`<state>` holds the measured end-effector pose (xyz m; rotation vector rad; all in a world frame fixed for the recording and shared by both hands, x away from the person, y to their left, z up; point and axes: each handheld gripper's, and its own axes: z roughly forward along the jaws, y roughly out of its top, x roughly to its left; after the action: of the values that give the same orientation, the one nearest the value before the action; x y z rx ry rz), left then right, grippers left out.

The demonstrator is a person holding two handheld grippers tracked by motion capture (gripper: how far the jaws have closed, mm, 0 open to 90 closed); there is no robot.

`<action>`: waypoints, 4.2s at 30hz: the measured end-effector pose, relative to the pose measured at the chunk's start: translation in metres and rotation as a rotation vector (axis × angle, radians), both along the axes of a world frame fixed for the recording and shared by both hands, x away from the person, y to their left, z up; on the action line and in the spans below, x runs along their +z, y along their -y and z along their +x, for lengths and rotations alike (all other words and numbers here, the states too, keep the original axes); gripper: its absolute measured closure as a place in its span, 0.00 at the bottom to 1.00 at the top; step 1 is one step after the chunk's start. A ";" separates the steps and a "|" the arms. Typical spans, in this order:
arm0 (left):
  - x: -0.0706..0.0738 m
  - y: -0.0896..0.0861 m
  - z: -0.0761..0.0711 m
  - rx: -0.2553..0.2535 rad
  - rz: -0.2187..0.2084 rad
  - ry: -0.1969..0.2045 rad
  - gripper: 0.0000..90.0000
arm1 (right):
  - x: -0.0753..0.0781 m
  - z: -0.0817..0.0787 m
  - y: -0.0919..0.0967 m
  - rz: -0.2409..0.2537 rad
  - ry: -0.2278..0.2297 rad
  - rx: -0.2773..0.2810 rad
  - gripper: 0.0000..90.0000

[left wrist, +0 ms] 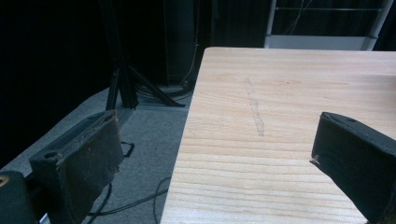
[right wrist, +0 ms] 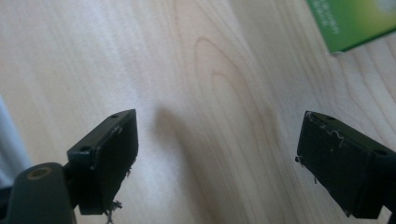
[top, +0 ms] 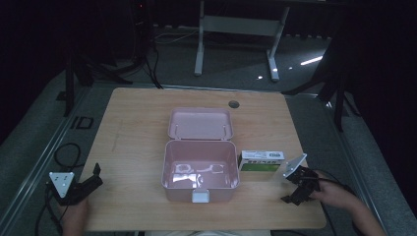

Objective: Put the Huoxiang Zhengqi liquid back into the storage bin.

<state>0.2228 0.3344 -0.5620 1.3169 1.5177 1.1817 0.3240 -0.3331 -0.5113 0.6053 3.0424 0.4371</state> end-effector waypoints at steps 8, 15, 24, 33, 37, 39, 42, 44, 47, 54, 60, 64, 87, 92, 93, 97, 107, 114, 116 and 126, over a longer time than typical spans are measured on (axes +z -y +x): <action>0.000 0.000 0.000 -0.001 0.002 -0.001 0.02 | 0.007 0.000 -0.019 -0.151 -0.070 0.099 0.14; 0.000 0.001 0.000 -0.001 0.010 -0.001 0.02 | 0.018 0.000 -0.035 -0.217 -0.074 0.156 0.14; 0.000 0.002 0.000 -0.001 0.020 -0.001 0.02 | 0.032 -0.011 -0.062 -0.285 -0.131 0.298 0.16; 0.000 0.002 0.000 -0.001 0.014 -0.001 0.02 | 0.064 -0.014 -0.083 -0.269 -0.079 0.403 0.18; 0.000 0.002 0.000 -0.003 0.014 -0.001 0.02 | 0.086 -0.006 -0.086 -0.256 -0.016 0.413 0.21; 0.000 0.001 0.000 -0.003 0.014 -0.001 0.02 | 0.096 -0.002 -0.088 -0.246 -0.003 0.411 0.21; 0.000 0.001 0.000 -0.004 0.013 -0.002 0.02 | 0.107 0.008 -0.090 -0.233 0.023 0.402 0.21; 0.000 0.001 0.000 -0.004 0.013 -0.002 0.02 | 0.110 0.011 -0.091 -0.229 0.031 0.394 0.18; 0.000 0.001 0.000 -0.005 0.012 -0.002 0.02 | 0.116 0.026 -0.095 -0.216 0.047 0.371 0.15; 0.000 0.001 0.000 -0.006 0.012 -0.002 0.02 | 0.117 0.052 -0.102 -0.229 0.045 0.355 0.24; 0.000 0.001 0.001 -0.009 0.013 -0.002 0.02 | 0.109 0.070 -0.105 -0.264 0.016 0.347 0.31; 0.000 0.001 0.001 -0.010 0.013 -0.002 0.02 | 0.102 0.078 -0.106 -0.282 -0.001 0.346 0.34; 0.000 0.002 0.001 -0.011 0.014 -0.003 0.02 | 0.058 0.093 -0.115 -0.321 -0.022 0.397 0.61; 0.000 0.002 0.001 -0.011 0.014 -0.004 0.02 | 0.058 0.094 -0.114 -0.318 -0.017 0.394 0.68; 0.000 0.002 0.001 -0.010 0.014 -0.005 0.02 | 0.058 0.094 -0.114 -0.321 -0.021 0.396 0.68; 0.000 0.002 0.001 -0.010 0.014 -0.004 0.02 | 0.060 0.093 -0.115 -0.322 -0.035 0.396 0.69; 0.000 0.002 0.001 -0.008 0.015 -0.004 0.02 | 0.080 0.087 -0.115 -0.311 -0.045 0.384 0.69; 0.000 0.002 0.001 -0.006 0.014 -0.005 0.02 | 0.099 0.078 -0.115 -0.315 -0.062 0.380 0.69; 0.000 0.002 0.001 -0.006 0.014 -0.004 0.02 | 0.104 0.074 -0.115 -0.315 -0.058 0.382 0.69; 0.000 0.002 0.001 -0.004 0.013 -0.004 0.02 | 0.138 0.057 -0.117 -0.311 -0.058 0.376 0.69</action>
<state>0.2236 0.3328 -0.5620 1.3310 1.5121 1.1893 0.3812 -0.2161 -0.3731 0.0318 3.1804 -0.0598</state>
